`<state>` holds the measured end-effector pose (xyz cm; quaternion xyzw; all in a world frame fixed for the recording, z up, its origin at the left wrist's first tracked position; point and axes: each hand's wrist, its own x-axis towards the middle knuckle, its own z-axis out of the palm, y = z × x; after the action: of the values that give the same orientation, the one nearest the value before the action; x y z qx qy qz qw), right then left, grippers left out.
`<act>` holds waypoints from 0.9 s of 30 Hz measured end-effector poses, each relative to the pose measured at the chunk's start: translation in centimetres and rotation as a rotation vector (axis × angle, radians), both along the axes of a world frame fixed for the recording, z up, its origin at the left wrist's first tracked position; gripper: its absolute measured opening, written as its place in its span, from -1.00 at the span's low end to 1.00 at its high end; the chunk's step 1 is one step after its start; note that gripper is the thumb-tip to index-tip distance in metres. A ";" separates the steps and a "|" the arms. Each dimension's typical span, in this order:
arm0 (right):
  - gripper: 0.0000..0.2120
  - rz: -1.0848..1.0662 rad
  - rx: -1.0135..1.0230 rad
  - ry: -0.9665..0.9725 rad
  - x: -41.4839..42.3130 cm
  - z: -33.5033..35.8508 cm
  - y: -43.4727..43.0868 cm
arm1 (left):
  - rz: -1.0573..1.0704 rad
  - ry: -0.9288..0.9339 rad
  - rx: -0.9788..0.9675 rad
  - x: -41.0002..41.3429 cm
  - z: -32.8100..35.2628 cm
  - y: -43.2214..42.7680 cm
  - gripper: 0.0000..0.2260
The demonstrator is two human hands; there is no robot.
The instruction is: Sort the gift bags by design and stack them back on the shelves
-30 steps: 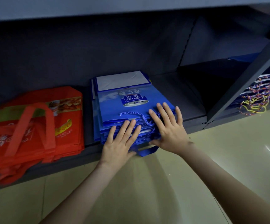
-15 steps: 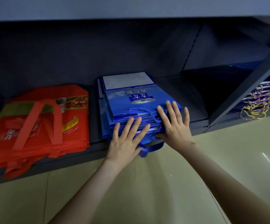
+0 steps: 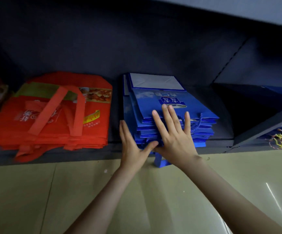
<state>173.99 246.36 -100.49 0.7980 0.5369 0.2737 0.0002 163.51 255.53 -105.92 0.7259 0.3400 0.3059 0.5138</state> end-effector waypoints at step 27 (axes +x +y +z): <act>-0.30 -0.104 0.230 0.540 4.1 3.0 -5.0 | -0.221 -0.031 0.135 -0.7 4.9 -0.4 -0.01</act>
<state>178.14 241.38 -97.52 0.8631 0.4415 0.1104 -0.2191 162.78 255.11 -101.05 0.7871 0.2286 0.2808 0.4994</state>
